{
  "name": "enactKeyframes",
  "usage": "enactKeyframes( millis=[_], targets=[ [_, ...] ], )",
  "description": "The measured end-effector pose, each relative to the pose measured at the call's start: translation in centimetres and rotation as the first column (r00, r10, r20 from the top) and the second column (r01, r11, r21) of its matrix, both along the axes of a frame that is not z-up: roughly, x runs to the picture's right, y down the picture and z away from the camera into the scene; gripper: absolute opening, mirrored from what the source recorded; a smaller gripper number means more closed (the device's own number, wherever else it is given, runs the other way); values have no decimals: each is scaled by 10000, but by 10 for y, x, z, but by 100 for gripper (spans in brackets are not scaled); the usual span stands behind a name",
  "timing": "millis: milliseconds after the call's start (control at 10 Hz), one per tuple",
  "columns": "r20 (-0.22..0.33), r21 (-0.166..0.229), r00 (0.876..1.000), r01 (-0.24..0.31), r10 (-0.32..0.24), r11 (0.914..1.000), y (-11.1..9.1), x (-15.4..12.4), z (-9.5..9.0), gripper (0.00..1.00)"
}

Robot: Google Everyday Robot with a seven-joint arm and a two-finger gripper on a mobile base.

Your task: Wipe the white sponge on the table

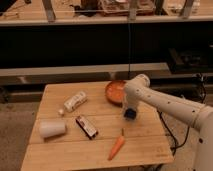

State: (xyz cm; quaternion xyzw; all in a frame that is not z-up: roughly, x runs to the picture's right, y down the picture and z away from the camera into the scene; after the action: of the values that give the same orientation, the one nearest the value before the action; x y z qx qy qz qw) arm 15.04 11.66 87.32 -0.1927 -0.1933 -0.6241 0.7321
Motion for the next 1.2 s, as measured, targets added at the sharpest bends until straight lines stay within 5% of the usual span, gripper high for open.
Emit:
enactKeyframes(
  millis=[600,1200],
  targets=[
    [-1025,-1,9906,-909,904,9959,4,80,-12,0],
    [-1026,-175,9844,-1455,1430,9892,38,87,-38,0]
  ],
)
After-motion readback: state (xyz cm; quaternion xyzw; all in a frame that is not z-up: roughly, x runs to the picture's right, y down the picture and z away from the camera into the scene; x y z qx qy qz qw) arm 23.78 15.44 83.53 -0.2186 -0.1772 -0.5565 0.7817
